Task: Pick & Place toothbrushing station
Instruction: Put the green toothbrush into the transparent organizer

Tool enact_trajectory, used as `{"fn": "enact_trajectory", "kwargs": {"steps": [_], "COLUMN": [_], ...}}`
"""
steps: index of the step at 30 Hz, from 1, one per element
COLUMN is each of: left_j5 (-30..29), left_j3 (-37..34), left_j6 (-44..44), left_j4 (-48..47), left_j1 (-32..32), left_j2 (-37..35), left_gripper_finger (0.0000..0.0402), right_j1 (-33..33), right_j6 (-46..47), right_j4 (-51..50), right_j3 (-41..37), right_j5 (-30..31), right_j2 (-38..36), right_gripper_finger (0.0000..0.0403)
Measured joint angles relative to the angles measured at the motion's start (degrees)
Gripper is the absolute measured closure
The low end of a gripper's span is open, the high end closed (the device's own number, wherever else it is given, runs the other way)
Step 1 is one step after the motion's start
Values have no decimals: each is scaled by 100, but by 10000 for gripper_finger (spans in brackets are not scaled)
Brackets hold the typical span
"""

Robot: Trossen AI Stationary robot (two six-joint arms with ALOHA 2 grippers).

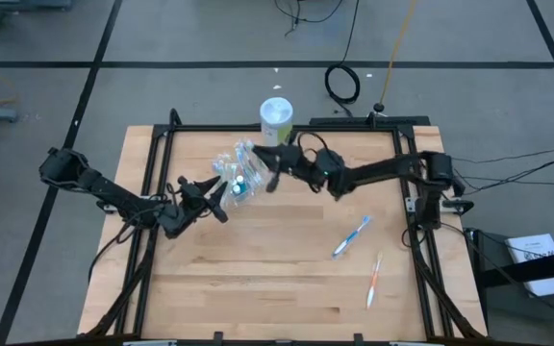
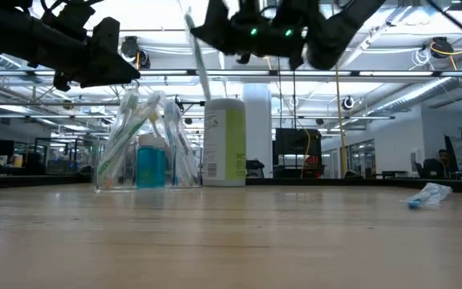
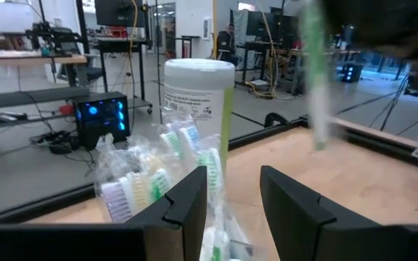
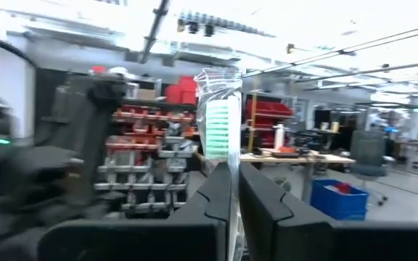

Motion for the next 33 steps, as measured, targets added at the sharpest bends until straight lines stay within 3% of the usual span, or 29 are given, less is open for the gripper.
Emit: {"fn": "enact_trajectory", "kwargs": {"steps": [10, 14, 18, 27, 30, 33], "left_j5": [-10, -9, -7, -3, 4, 4], "left_j3": [0, 0, 0, 0, 0, 0], "left_j6": [379, 488, 506, 477, 342, 304], "left_j4": [-22, -42, -42, -39, -42, -37], "left_j1": [123, 123, 123, 123, 123, 123], "left_j2": [1, 2, 1, 0, 2, 1], "left_gripper_finger": [270, 270, 270, 270, 270, 270], "right_j1": [-438, -458, -354, 140, 251, 257], "right_j6": [704, 787, 934, -20, -279, 26], "right_j4": [834, 943, 920, 1170, 892, 337], "right_j3": [828, 826, 621, 75, 41, 54], "right_j5": [16, 498, 627, 1334, 1515, 1508], "right_j2": [1700, 2128, 2220, 1946, 1955, 1934], "right_gripper_finger": [396, 396, 396, 395, 390, 379]}}
